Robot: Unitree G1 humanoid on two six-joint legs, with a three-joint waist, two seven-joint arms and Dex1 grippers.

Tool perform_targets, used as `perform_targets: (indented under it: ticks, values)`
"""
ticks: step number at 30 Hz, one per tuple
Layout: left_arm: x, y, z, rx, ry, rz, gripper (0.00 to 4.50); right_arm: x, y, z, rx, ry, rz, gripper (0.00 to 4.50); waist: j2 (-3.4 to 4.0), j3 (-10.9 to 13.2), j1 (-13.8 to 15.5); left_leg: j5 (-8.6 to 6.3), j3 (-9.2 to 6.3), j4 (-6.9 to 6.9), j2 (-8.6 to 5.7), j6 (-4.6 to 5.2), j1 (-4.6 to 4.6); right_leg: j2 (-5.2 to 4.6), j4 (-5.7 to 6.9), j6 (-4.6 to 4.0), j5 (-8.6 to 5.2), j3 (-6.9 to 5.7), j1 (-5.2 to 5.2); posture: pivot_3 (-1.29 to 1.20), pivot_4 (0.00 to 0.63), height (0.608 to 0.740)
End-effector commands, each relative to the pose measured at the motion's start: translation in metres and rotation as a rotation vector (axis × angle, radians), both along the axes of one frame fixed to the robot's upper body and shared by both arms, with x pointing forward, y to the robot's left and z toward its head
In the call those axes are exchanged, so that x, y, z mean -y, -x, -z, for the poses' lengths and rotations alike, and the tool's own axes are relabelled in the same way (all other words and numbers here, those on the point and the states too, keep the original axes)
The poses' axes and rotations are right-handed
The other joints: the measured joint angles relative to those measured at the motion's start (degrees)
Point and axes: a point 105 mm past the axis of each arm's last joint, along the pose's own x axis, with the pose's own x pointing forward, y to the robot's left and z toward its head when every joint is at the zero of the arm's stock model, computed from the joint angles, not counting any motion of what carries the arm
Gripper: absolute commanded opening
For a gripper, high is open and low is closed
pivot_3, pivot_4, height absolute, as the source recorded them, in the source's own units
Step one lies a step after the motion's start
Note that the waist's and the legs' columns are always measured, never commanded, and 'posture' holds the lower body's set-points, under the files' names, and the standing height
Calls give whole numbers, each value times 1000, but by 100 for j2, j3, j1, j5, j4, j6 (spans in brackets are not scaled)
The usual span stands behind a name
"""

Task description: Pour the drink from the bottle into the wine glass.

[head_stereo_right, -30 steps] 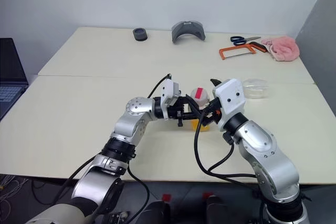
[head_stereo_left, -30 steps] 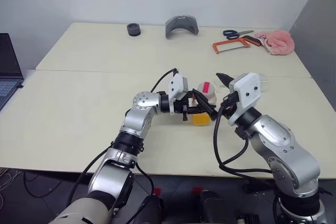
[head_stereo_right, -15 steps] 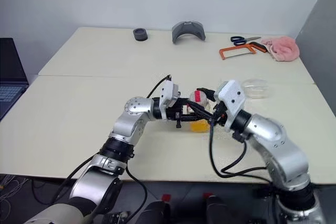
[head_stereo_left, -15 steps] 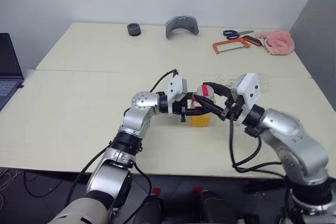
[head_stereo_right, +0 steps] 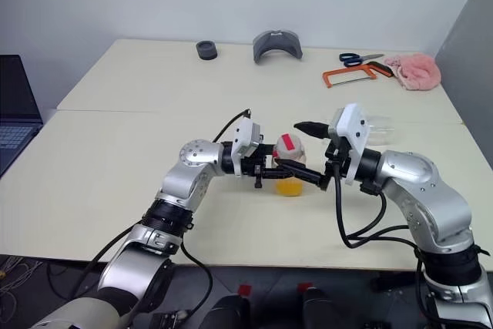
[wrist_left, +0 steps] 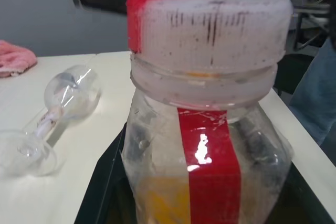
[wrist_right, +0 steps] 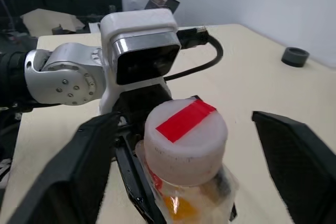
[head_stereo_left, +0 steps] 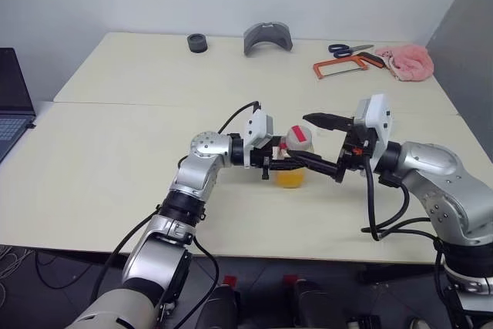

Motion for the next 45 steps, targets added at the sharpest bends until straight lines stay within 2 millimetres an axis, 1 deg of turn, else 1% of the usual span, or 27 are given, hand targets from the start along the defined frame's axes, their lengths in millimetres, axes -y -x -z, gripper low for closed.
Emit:
perform_targets:
  ticks: [1,6,9,13,19,36,40,45]
  values:
    - [1,2,-19,54,47,10,1696,-3,9,-15,83,-37,42,4372,0,0,-3,0,0,0,-1,0,0,0,0,0,0,1,0,0,150,740]
    - [3,2,-19,54,45,18,1695,-8,3,-10,116,-30,104,4372,0,0,-7,0,4,1,-4,0,3,3,2,0,0,2,0,0,150,740]
    - [3,2,-19,54,44,20,1695,-7,2,-6,125,-6,118,4372,0,0,-5,0,4,0,-4,-1,2,3,1,0,0,1,0,0,150,740]
    - [4,2,-20,54,44,22,1695,-4,1,-5,131,9,128,4372,0,0,-5,0,6,1,-4,-1,1,2,1,0,0,1,0,0,150,740]
    - [4,1,-19,56,42,24,1695,6,-3,-5,125,-7,178,4372,0,0,-6,0,6,1,-4,0,2,3,1,0,0,1,0,0,150,740]
    - [2,1,-15,53,34,15,1695,29,3,-5,91,-13,230,4372,0,0,-4,0,8,1,-5,0,1,4,1,0,0,2,0,0,150,740]
    - [2,1,-15,54,33,15,1695,29,6,-5,80,-5,217,4372,0,0,-7,0,12,0,-5,0,2,5,1,0,0,2,0,0,150,740]
    - [2,0,-15,55,34,13,1695,23,12,-4,60,-3,175,4372,0,0,-6,0,14,1,-5,0,2,5,1,0,0,3,0,0,150,740]
